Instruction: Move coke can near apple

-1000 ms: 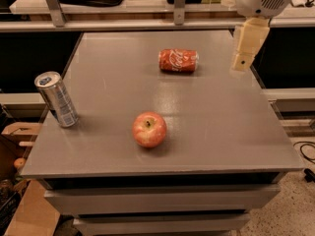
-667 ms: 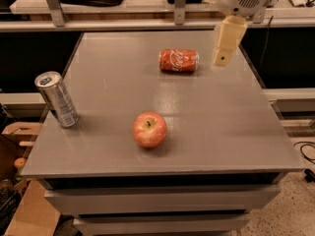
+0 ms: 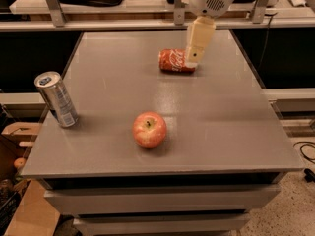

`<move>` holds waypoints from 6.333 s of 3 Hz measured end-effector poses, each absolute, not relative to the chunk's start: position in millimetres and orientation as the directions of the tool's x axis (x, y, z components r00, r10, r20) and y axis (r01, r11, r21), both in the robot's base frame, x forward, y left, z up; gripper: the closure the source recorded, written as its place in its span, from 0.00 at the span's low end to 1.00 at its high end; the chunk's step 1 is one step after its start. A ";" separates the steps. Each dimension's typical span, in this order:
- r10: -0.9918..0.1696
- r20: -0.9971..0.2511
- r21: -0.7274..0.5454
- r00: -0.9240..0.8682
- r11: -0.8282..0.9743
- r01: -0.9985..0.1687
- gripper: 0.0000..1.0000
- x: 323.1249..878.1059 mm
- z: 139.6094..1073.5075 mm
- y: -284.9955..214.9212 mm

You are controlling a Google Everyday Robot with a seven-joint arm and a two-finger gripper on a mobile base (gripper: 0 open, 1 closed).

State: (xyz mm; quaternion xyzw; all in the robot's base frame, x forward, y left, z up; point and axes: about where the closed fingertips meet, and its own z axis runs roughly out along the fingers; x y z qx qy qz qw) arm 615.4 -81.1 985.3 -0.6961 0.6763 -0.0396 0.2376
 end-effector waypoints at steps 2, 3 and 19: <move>-0.953 -0.300 -0.345 0.050 0.059 -0.937 0.00 652.9 945.1 -53.5; -0.962 -0.270 -0.328 0.038 0.055 -0.943 0.00 670.5 920.5 -46.3; -0.818 -0.238 -0.154 0.523 -0.500 -0.852 1.00 533.9 861.0 -40.2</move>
Offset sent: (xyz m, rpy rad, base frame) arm 0.0600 0.0389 -0.0666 0.0398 0.0685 -0.0417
